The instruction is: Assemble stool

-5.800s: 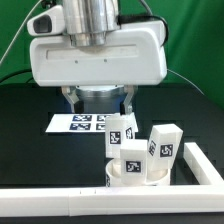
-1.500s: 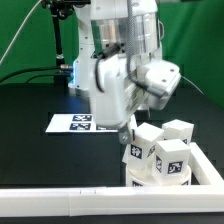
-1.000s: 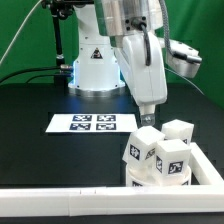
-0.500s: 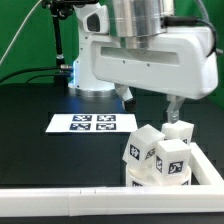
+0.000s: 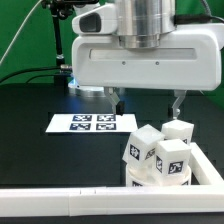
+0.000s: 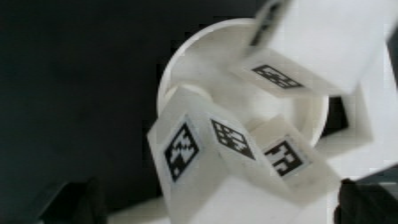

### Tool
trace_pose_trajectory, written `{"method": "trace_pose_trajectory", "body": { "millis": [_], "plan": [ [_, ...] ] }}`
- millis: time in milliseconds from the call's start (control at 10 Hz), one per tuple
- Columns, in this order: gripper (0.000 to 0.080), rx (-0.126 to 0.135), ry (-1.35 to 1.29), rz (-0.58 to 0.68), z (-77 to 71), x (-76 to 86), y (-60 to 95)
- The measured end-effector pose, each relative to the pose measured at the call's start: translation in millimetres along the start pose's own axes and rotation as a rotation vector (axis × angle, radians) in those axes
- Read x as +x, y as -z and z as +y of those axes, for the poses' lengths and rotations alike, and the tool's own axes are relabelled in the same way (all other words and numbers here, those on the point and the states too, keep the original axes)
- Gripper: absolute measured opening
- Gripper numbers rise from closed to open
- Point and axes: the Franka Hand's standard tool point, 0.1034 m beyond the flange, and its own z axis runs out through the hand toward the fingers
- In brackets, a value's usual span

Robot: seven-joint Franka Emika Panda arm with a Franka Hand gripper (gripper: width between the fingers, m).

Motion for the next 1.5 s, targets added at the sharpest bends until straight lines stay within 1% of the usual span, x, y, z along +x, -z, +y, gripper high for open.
{"method": "trace_pose_trajectory", "body": {
  "millis": [200, 300, 400, 500, 700, 800, 900, 1000, 1100, 1200, 1400, 1500],
  "plan": [
    [0.0649, -0.022, 0.298, 0.0, -5.3, -1.3, -0.4],
    [0.0649, -0.008, 0.324, 0.049, 0.1, 4.0, 5.1],
    [0.0649, -0.026, 0.394, 0.05, 6.6, 2.6, 5.9],
    [0.0649, -0.033, 0.461, 0.048, 7.7, 3.0, 5.1],
    [0.0649, -0.036, 0.546, 0.045, 8.7, 3.2, 4.7],
    [0.0649, -0.04, 0.614, -0.025, 10.4, -3.0, -0.3],
    [0.0649, -0.044, 0.671, -0.071, 10.2, 2.3, -5.0],
    [0.0649, -0.055, 0.694, -0.068, 9.4, 9.4, -12.1],
    [0.0649, -0.066, 0.738, -0.07, 11.2, 10.0, -17.8],
    [0.0649, -0.077, 0.727, -0.058, 12.6, 13.3, -25.1],
    [0.0649, -0.089, 0.703, -0.043, 14.1, 17.0, -33.7],
    [0.0649, -0.093, 0.68, -0.028, 12.1, 18.6, -36.5]
  ]
}}
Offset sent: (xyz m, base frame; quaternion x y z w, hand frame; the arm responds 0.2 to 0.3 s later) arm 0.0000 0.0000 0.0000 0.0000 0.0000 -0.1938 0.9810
